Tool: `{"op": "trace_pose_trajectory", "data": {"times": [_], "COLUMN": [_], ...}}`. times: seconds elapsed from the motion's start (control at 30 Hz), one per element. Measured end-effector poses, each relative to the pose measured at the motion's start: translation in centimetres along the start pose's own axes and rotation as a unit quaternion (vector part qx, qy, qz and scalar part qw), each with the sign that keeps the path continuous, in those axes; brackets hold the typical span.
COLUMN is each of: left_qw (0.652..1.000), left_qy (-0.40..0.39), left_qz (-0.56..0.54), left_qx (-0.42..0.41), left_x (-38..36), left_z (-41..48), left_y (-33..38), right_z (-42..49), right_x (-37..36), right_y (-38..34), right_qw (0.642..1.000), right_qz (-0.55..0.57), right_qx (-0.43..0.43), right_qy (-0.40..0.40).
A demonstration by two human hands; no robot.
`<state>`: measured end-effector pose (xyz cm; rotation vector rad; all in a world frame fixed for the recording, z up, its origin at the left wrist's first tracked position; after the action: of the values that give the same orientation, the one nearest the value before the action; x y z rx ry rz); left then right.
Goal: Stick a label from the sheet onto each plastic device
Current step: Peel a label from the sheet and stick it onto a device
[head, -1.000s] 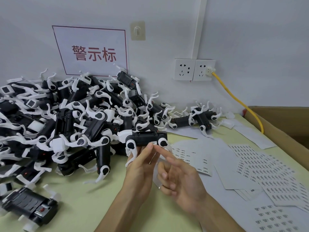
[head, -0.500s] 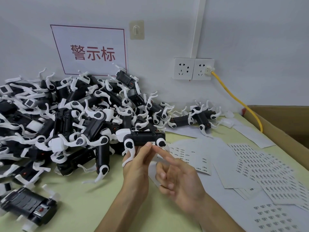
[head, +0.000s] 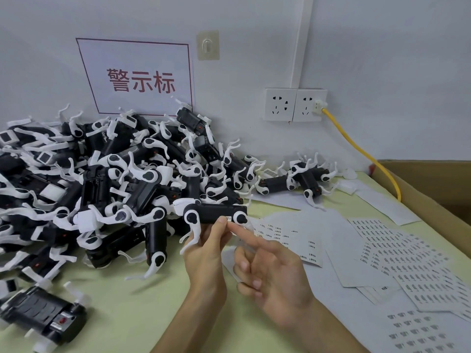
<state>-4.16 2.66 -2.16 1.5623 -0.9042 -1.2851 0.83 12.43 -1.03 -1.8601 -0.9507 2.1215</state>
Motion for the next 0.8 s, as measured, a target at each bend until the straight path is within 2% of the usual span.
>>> {"op": "trace_pose_trajectory", "data": {"times": [0.17, 0.3, 0.5, 0.63, 0.73, 0.8], "left_qw": [1.0, 0.999, 0.998, 0.998, 0.997, 0.994], "left_qy": [0.013, 0.019, -0.037, -0.053, -0.059, -0.069], "left_qz": [0.0, -0.026, -0.056, -0.013, 0.023, 0.05], "left_qx": [-0.007, -0.014, 0.001, -0.032, -0.054, -0.069], "left_x": [0.1, 0.3, -0.1, -0.1, -0.1, -0.3], "left_z": [0.1, 0.6, 1.0, 1.1, 1.0, 0.7], "left_y": [-0.1, 0.2, 0.2, 0.5, 0.5, 0.6], "right_z": [-0.1, -0.1, -0.3, -0.6, -0.9, -1.1], "right_x": [-0.2, 0.2, 0.8, 1.4, 1.8, 1.7], "right_y": [-0.1, -0.6, -2.0, -3.6, -5.1, -5.7], "right_qw": [1.0, 1.0, 0.996, 0.99, 0.968, 0.931], "right_qz": [0.0, 0.004, 0.008, 0.006, -0.111, -0.247], "right_qx": [0.001, 0.025, 0.065, 0.118, 0.193, 0.231], "right_qy": [-0.01, 0.016, 0.052, 0.074, 0.116, 0.141]}}
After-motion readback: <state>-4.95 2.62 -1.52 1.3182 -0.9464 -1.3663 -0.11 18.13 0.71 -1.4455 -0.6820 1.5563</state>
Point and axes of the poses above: each hand's wrist, its own z-axis towards the middle knuckle, its own x-axis out of the back of the hand, y = z × x, the point moved 6 cm from there along z, towards the middle knuckle, and after that the axes turned 14 degrees about z, right-handed, at the moved point
